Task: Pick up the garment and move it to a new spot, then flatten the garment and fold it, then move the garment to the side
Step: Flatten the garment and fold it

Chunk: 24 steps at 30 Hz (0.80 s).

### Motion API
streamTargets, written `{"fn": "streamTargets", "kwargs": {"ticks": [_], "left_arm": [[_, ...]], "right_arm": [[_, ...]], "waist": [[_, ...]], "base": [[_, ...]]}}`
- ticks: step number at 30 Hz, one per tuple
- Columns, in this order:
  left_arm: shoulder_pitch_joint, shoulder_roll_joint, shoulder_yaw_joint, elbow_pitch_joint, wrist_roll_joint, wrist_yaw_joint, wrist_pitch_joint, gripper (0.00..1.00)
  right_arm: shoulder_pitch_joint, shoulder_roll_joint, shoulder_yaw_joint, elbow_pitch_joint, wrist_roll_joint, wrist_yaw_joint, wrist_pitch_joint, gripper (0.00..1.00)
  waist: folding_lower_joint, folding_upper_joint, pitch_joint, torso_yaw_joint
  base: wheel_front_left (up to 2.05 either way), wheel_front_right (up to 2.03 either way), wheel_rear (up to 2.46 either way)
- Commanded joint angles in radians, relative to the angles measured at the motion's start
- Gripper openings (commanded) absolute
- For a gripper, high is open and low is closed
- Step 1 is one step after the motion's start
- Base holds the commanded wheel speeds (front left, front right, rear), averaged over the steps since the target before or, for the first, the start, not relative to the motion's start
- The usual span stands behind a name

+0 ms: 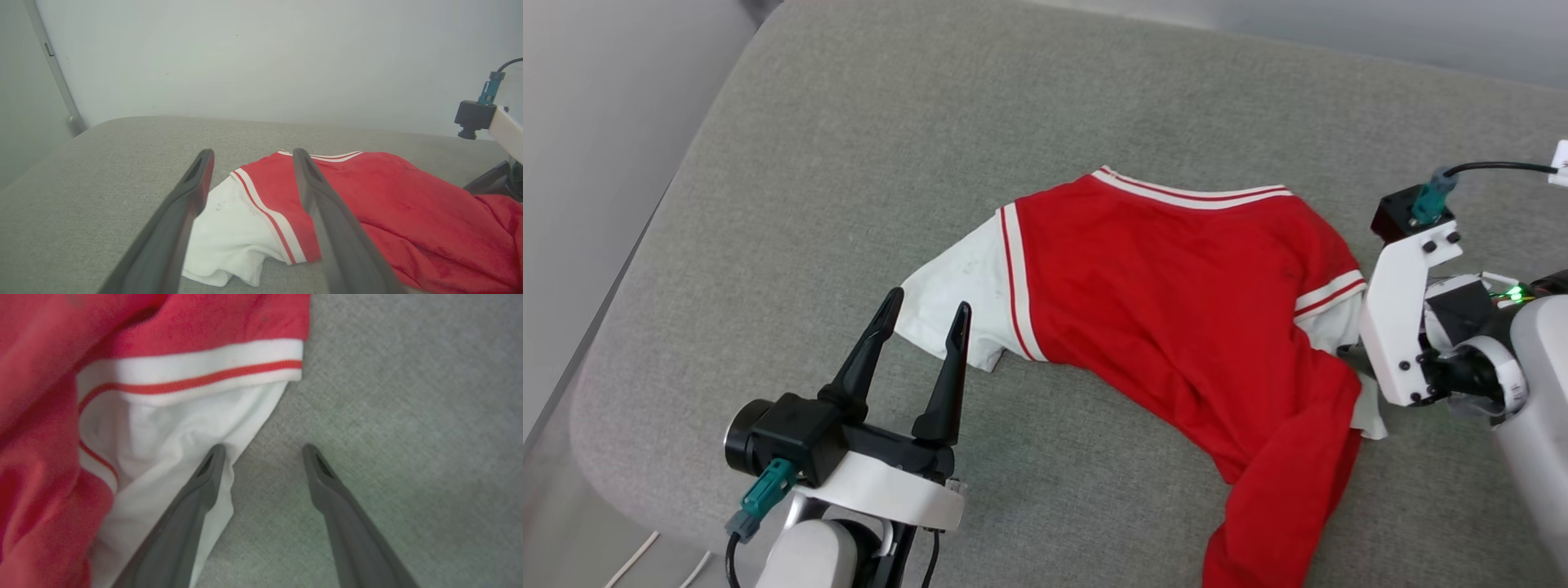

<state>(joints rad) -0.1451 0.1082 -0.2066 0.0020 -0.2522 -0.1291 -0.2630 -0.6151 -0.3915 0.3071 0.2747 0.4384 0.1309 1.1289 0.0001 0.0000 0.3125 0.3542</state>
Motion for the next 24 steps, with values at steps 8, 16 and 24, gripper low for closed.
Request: {"fn": "streamTargets", "kwargs": {"ticks": [8, 16, 24], "left_arm": [[-0.026, -0.012, 0.004, 0.004, -0.003, -0.002, -0.003, 1.0], [-0.013, -0.005, 0.02, 0.012, 0.008, -0.002, -0.003, 1.0], [0.002, 0.004, 0.032, 0.0, 0.011, -0.002, -0.003, 1.0]], "right_arm": [[0.073, -0.019, 0.084, 0.078, 0.026, 0.0, 0.02, 0.0], [0.093, -0.124, 0.104, 0.033, 0.056, -0.001, -0.031, 0.0], [0.107, -0.307, 0.087, -0.017, 0.058, -0.001, -0.097, 0.0]], "waist": [[-0.0001, 0.0, 0.042, 0.033], [-0.0001, 0.0, -0.005, -0.015], [-0.0001, 0.0, -0.045, -0.086]], "base": [[0.0, 0.0, 0.0], [0.0, 0.0, 0.0], [0.0, 0.0, 0.0]]}}
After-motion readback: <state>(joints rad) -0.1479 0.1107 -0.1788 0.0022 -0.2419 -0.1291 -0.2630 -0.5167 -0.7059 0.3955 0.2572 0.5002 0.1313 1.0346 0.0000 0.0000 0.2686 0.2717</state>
